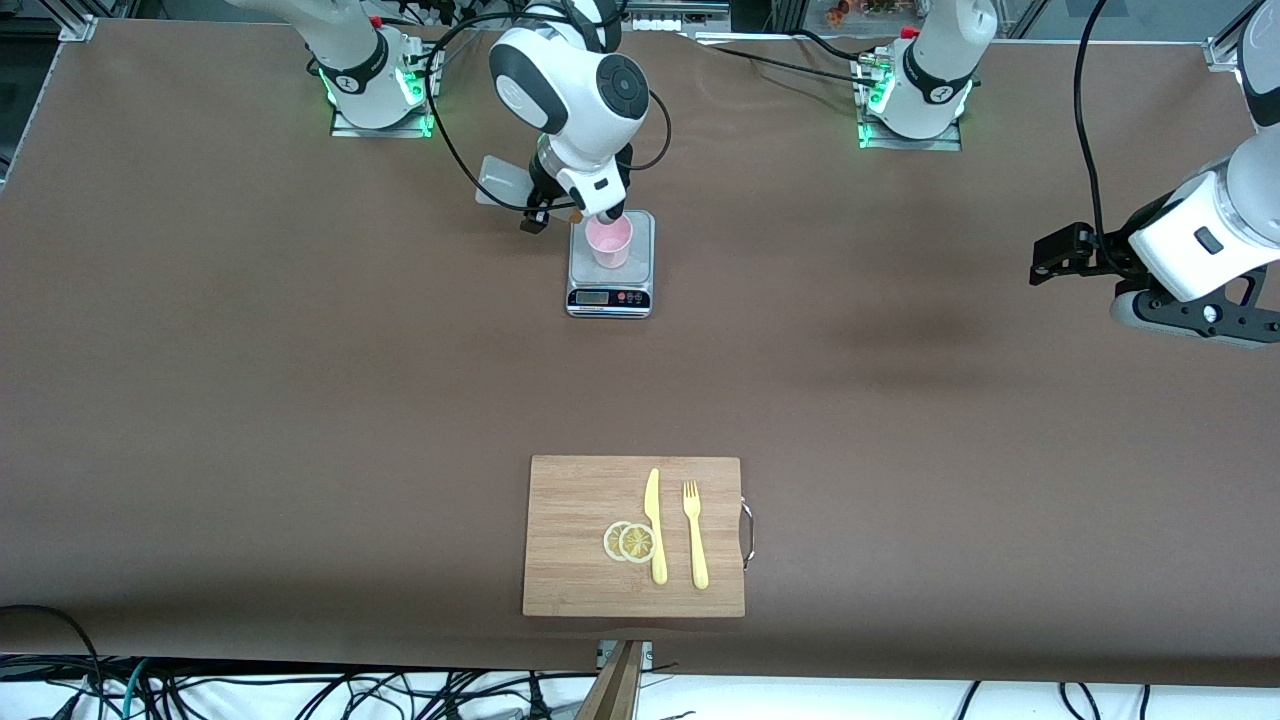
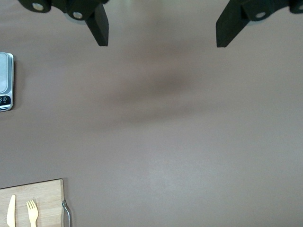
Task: Add sauce to pink cup with both arms
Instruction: 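Tilt the bottle nozzle into the pink cup with the right gripper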
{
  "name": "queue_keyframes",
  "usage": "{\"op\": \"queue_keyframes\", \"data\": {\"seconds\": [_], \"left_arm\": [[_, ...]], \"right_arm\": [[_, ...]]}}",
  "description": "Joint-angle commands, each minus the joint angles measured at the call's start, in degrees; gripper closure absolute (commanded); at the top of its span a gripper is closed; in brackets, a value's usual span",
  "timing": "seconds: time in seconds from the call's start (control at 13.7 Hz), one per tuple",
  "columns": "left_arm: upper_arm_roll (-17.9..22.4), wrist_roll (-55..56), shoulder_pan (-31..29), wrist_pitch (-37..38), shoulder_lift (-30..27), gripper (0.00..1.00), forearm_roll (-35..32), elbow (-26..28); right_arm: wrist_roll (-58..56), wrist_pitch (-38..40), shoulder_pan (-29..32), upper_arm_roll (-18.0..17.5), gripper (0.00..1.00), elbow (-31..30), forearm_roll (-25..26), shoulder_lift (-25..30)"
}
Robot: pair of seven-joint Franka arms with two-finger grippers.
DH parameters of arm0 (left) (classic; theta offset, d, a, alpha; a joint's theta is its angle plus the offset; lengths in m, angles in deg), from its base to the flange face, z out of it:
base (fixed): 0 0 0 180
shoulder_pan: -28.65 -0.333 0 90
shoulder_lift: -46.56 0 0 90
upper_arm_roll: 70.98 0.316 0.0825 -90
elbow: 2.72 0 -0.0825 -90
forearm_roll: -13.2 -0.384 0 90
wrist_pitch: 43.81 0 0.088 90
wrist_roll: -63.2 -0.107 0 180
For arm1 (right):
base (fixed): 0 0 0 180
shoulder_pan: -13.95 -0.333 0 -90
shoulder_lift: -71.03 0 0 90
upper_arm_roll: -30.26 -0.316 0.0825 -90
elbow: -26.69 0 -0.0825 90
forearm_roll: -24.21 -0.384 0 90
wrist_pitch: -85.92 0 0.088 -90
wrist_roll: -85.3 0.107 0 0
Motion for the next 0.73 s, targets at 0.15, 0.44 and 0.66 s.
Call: {"op": "queue_keyframes", "data": {"seconds": [0.15,0.44,0.66], "left_arm": [[0.23,-1.03,0.23,0.72,0.86,0.0,-0.16,-1.88],[0.23,-1.03,0.23,0.72,0.86,0.0,-0.16,-1.88],[0.23,-1.03,0.23,0.81,0.86,0.0,-0.16,-1.88]], "right_arm": [[-3.41,1.46,4.58,-0.29,0.85,1.76,-3.33,2.94],[-9.21,1.9,8.97,-0.29,0.85,4.22,-9.13,6.18],[-18.6,1.9,16.51,-0.29,0.85,4.22,-15.81,9.88]]}}
